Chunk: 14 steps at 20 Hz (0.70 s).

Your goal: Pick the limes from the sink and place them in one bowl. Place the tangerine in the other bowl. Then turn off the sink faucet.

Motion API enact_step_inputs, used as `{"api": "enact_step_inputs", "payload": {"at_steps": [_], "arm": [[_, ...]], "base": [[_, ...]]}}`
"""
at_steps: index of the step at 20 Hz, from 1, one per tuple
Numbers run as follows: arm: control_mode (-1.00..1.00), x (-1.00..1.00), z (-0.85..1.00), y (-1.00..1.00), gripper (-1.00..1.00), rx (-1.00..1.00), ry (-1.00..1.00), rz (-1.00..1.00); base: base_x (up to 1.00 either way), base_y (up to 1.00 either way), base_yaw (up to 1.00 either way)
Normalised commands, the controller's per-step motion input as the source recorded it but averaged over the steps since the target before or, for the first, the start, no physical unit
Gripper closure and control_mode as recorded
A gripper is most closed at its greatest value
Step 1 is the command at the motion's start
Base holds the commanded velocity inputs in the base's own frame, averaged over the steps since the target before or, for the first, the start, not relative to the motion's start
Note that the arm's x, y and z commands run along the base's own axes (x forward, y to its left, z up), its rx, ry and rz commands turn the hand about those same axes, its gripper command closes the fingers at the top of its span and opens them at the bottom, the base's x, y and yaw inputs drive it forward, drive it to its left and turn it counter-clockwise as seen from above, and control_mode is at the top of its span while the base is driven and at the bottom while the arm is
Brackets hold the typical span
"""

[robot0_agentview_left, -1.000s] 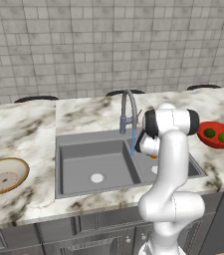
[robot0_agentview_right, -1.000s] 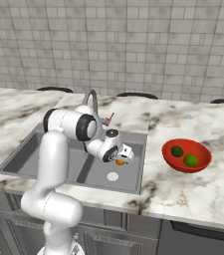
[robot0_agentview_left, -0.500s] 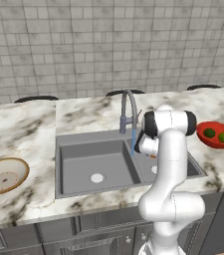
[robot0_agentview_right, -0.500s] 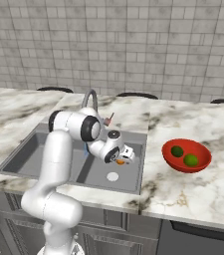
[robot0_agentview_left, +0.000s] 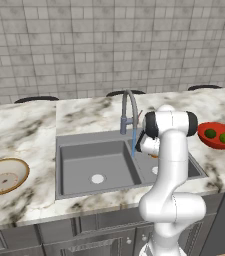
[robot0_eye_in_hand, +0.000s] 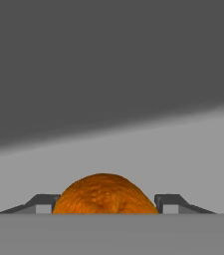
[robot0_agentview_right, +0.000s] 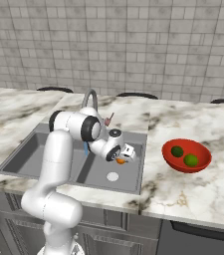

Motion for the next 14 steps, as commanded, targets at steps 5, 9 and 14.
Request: {"api": "enact_step_inputs", "payload": {"at_steps": [5,9,14], "arm": [[-1.00,-0.15,0.30,0.01,1.00,0.00,0.00,0.00],[-1.00,-0.30,0.73,0.00,1.00,0.00,-0.04,0.01],[-1.00,-0.30,0.98,0.00,1.00,0.00,-0.05,0.03]], "base": [[0.00,0.00,0.00],[0.00,0.00,0.00],[0.00,0.00,0.00]]}}
